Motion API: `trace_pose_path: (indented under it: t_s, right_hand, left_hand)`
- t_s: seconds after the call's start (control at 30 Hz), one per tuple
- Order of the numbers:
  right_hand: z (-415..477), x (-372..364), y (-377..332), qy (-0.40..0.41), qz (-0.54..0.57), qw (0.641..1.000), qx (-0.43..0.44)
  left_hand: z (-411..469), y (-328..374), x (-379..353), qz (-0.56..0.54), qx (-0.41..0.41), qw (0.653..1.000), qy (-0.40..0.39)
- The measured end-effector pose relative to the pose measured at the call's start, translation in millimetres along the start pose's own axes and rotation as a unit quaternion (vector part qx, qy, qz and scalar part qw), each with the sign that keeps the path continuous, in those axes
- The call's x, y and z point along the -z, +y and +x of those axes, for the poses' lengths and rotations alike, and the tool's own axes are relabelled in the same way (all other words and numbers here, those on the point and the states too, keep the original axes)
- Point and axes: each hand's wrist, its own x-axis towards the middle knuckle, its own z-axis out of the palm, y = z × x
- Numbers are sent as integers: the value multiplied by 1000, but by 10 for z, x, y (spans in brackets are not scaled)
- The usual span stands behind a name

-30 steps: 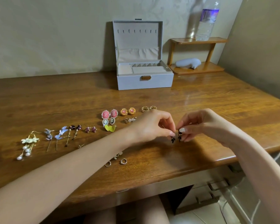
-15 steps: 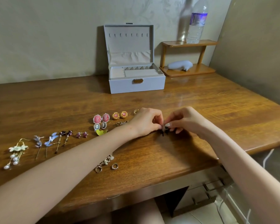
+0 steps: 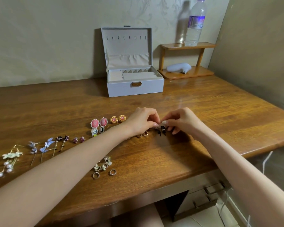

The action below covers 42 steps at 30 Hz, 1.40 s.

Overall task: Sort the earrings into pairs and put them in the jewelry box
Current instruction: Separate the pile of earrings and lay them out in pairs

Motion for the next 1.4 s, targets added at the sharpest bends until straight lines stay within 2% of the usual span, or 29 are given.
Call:
trace_pose_path:
  t_s: [0.13,0.43,0.7,0.93,1.27,1.4]
  right_hand:
    - [-7,8,54,8,19,1000,9]
    - [-10,-34,64,5,-26,999,42]
    - [-9,-61,74,22,-25,998,55]
    - [-17,-67,90,31,-25,998,52]
    - [-11,-73,123,45,6,998,43]
    - [-7,-75,126,45,10,998,42]
  left_hand:
    - [-10,-25,49,-6,-5,1000,-15]
    - [33,-1,-39,-8,-2,999,-33]
    - [4,55,88,-14,-26,1000,10]
    - [-25,108,107,0,-10,1000,0]
    - [-58,170,99,-43,2,998,-47]
    - [-27,145,44,-27,19,999,-34]
